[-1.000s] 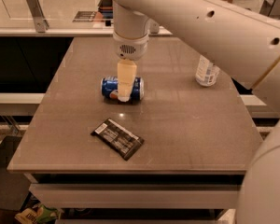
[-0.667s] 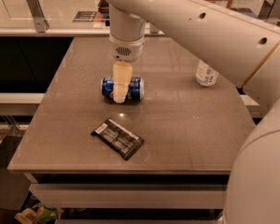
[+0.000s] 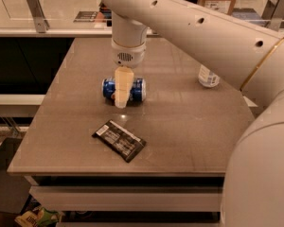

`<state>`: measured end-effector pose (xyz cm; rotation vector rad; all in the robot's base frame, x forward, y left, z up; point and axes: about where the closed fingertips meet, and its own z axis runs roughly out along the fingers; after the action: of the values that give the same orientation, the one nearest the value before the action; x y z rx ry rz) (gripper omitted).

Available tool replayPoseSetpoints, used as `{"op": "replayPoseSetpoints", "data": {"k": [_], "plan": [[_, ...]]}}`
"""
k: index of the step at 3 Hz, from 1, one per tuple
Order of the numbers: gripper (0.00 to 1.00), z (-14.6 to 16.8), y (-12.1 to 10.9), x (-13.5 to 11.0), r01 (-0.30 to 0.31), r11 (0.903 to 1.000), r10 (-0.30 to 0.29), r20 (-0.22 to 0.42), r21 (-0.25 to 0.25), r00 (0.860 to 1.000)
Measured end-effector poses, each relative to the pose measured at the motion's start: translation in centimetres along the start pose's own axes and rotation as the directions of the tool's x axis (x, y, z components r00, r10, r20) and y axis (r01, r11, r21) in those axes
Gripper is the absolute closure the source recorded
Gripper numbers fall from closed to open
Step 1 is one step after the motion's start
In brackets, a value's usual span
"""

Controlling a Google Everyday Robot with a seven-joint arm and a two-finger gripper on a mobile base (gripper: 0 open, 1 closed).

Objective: Place pepsi can upright

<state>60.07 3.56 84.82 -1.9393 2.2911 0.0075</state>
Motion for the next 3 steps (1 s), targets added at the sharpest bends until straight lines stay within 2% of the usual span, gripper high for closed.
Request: {"op": "replayPoseSetpoints", "data": {"k": [2, 3], "plan": [[0.0, 1.5, 0.6, -0.2, -0.009, 0.9994, 0.009, -0.014, -0.034, 1.0], [0.16, 2.1, 0.9, -0.4, -0.009, 0.9989, 0.008, -0.026, -0.046, 1.0]]}}
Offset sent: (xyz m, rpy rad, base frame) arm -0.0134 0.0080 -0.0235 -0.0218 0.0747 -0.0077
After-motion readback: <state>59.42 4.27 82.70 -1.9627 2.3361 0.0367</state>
